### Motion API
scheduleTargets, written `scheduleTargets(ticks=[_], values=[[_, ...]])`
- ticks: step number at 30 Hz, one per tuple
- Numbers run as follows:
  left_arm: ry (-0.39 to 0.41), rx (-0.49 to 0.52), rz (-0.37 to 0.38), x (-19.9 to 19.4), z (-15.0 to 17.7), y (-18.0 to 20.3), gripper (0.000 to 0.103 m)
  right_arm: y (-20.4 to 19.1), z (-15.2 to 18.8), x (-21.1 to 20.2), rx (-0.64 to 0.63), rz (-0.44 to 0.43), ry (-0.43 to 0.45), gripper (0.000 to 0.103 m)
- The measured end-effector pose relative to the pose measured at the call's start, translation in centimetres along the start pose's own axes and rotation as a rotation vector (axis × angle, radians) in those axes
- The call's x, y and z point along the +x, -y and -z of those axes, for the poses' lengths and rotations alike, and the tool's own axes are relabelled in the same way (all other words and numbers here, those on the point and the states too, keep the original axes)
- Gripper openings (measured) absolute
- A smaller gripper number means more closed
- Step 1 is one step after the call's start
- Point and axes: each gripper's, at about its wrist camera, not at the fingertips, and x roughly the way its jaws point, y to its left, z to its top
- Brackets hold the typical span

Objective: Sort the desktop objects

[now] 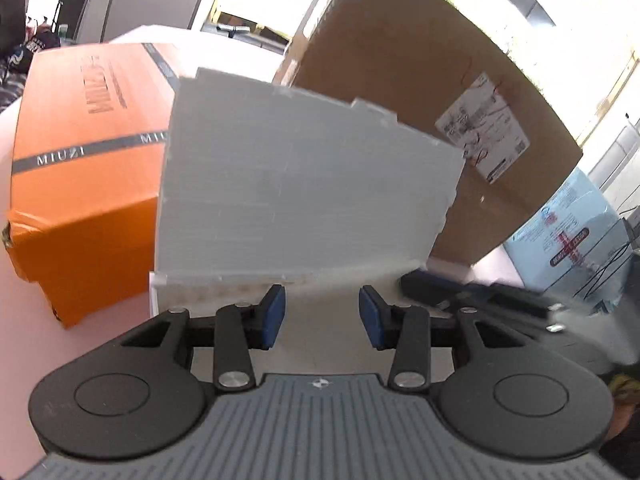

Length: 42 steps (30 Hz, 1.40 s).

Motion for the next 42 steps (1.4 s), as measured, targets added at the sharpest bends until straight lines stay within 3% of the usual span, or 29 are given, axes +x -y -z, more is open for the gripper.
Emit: scheduleTargets(ticks=[8, 13, 20, 24, 27, 30, 33, 35, 36, 39, 42], values=[[0.016, -0.146, 0.083, 0.3, -0.5, -1.9, 0.037, -0.8, 0.2, 3.8, -0.016, 0.060, -0.134, 0.005], [0.084, -0.087, 0.038, -1.3, -0.8, -1.4, 0.038, -1.3, -0.9, 5.6, 0.002, 0.114, -0.235, 0.005], [0.058, -0.071, 0.053, -0.9, -0.6, -0.7, 0.038, -1.5, -1.1, 7.9, -0.044, 0.161, -0.360, 0.010], [0.066, -0.063, 0.046, -1.1, -0.6, -0.6, 0.038, -1.5, -1.3, 7.6, -0.077, 0.162, -0.389, 0.012], [0.073, -0.045, 0.051, -1.4, -0.4, -0.4, 0.040, -0.4, -1.8, 5.6, -0.019, 0.078, -0.370, 0.038], [0.091, -0.013, 0.052, -2.0, -0.4, -0.1, 0.047, 0.5, -2.6, 1.5, 0.023, -0.008, -0.283, 0.057], [0.113, 0.005, 0.039, -2.5, -0.4, 0.1, 0.054, 0.6, -3.2, -3.1, -0.051, 0.046, -0.115, 0.067], [0.126, 0.009, 0.026, -2.8, -0.5, 0.1, 0.056, 0.5, -2.9, -4.9, -0.127, 0.165, -0.046, 0.067], [0.129, 0.013, 0.023, -2.8, -0.4, 0.2, 0.057, 0.6, -2.7, -5.4, -0.155, 0.219, -0.034, 0.062], [0.121, 0.029, 0.020, -2.8, -0.3, 0.6, 0.057, 2.2, -1.6, -5.1, -0.144, 0.275, -0.101, 0.032], [0.113, 0.059, 0.019, -2.7, 0.0, 1.1, 0.057, 3.0, 0.1, -4.3, -0.111, 0.303, -0.121, 0.020]])
